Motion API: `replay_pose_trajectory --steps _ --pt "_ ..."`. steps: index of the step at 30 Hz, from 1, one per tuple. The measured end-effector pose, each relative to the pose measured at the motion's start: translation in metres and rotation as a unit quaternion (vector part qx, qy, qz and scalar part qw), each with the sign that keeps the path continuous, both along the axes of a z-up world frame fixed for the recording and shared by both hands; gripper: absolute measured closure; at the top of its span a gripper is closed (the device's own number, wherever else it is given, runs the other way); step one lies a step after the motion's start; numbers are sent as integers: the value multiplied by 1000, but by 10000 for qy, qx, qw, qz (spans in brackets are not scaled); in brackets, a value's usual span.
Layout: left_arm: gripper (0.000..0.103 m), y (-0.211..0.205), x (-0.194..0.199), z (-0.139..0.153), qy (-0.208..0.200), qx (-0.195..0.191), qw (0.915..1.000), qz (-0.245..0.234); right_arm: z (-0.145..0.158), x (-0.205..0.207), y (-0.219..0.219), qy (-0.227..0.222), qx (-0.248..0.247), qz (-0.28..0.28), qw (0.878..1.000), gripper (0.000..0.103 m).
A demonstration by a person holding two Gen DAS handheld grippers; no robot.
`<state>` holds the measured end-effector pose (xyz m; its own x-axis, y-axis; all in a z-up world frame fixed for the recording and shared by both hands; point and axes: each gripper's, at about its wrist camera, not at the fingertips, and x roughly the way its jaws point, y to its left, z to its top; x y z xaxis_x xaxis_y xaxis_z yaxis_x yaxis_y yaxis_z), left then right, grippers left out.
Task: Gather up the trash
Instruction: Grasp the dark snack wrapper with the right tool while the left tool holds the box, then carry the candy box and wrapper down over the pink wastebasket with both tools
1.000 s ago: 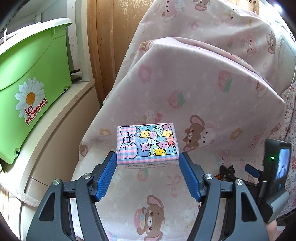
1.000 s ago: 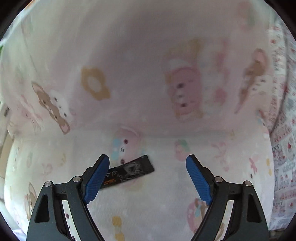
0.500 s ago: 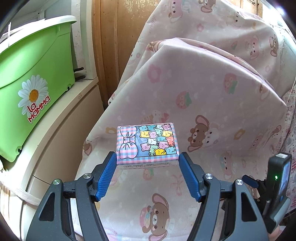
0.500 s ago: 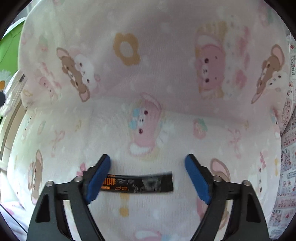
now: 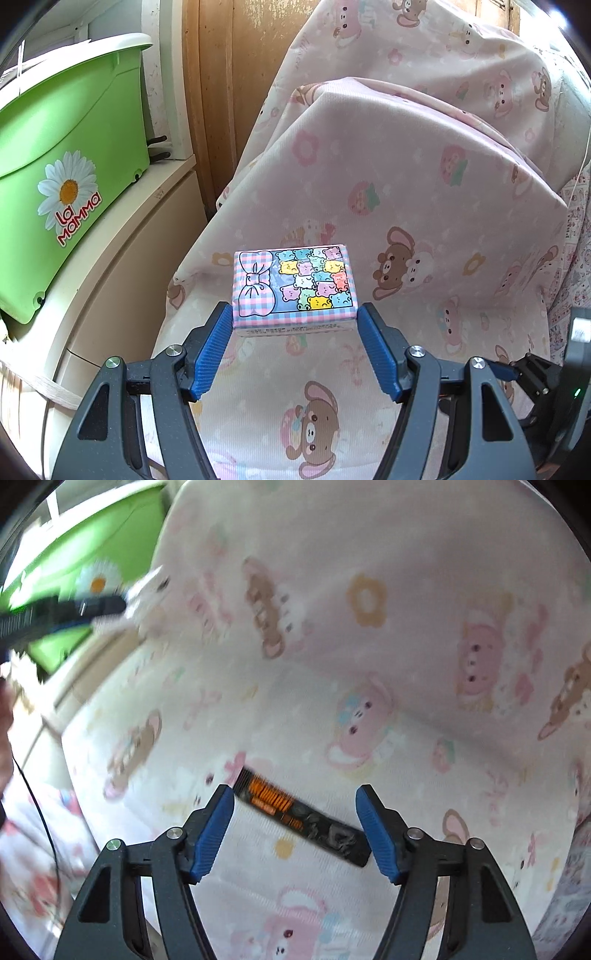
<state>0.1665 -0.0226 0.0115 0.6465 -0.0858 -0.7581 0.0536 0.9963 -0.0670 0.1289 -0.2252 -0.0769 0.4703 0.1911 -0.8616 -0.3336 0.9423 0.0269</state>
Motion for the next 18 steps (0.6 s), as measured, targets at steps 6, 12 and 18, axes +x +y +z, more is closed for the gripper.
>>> replay_pose_trajectory --steps 6,12,18 --pt "48 1 -1 1 -38 53 10000 -9 -7 -2 -3 9 -341 105 9994 33" --pt "76 2 1 -2 130 -98 9996 -232 -10 6 -6 -91 -96 21 9999 82" --pt "48 4 4 -10 338 -168 9992 -164 -4 5 -6 -197 -26 -183 9996 89"
